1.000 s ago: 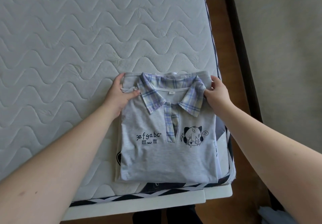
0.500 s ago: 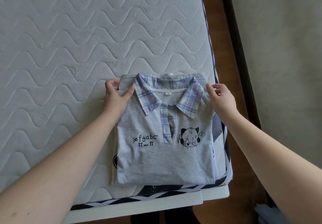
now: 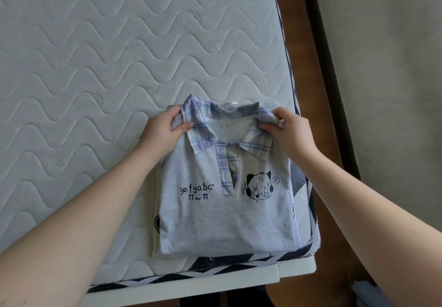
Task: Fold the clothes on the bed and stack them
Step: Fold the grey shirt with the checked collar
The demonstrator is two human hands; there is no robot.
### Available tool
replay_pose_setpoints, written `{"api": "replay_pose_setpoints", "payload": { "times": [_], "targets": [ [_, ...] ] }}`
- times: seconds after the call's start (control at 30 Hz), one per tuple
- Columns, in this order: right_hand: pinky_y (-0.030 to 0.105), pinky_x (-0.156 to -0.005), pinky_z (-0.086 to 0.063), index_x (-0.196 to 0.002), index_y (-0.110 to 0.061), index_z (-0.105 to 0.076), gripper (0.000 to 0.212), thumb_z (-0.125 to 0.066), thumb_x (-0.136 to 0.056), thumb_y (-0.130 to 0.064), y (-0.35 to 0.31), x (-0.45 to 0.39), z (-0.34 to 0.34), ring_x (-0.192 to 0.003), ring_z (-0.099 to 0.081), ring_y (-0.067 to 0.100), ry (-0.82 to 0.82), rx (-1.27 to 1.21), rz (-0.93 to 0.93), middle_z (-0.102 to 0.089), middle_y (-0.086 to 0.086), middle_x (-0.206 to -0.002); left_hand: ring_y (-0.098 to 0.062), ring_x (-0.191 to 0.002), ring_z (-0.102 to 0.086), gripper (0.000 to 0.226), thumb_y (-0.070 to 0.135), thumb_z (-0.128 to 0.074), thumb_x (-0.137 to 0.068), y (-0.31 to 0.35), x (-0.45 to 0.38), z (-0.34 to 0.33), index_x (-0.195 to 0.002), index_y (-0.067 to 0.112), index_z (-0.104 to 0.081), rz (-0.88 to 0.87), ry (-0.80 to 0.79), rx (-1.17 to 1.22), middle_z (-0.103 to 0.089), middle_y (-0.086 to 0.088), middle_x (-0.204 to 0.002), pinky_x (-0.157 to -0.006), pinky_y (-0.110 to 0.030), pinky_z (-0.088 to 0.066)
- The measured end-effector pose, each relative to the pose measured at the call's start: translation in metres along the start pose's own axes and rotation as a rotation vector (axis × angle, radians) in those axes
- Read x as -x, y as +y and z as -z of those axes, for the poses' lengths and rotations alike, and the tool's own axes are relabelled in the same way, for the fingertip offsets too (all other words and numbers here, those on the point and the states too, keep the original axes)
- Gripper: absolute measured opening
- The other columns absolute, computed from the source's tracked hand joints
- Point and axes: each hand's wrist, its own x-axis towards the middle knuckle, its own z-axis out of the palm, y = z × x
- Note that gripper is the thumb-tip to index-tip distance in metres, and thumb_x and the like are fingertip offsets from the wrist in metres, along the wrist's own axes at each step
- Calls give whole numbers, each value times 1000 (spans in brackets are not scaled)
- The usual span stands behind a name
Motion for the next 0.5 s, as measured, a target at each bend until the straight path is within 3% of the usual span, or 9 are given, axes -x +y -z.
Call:
{"api": "replay_pose_setpoints", "payload": {
  "times": [0.07,0.13,0.23,0.3,0.5],
  "targets": [
    [14,-54,-38,-86,-22,-65,19,-79,-79,-32,-1,-9,1,-63,-51,-2,42,-18,1,-59,-14,-68,-10,-60,-50,22,30,-72,-85,-5,-1,0,-85,16,-55,38,65,15,-59,-5,-66,-53,-17,-33],
    [15,-56,-38,-92,-23,-66,19,-78,-80,-33,0,-21,0,-67,-53,0,39,11,-27,-60,-14,-75,-21,-76,-60,24,28,-74,-84,-11,-4,-2,-96,14,-59,79,48,13,-66,-6,-82,-61,-23,-38],
    [17,-62,-39,-113,-22,-61,32,-74,-85,-29,7,-34,-5,-79,-57,4,-51,28,-160,-61,-12,-93,-17,-99,-59,49,30,-79,-79,-15,-11,-3,-120,16,-55,153,-20,18,-65,-2,-114,-80,-25,-43],
    [24,-71,-42,-118,-20,-59,39,-74,-85,-32,11,-37,-7,-87,-57,11,-83,37,-247,-59,-5,-103,-18,-103,-58,55,38,-80,-77,-17,-17,-4,-122,17,-54,198,-57,-22,-64,-1,-118,-84,-27,-43],
    [27,-70,-41,-95,-24,-62,27,-79,-79,-38,19,-26,-3,-90,-57,15,62,-10,-241,-62,-2,-100,-22,-112,-60,44,36,-71,-86,-14,-18,-2,-123,15,-61,75,-169,-18,-66,-5,-121,-95,-32,-46]
  ]
}}
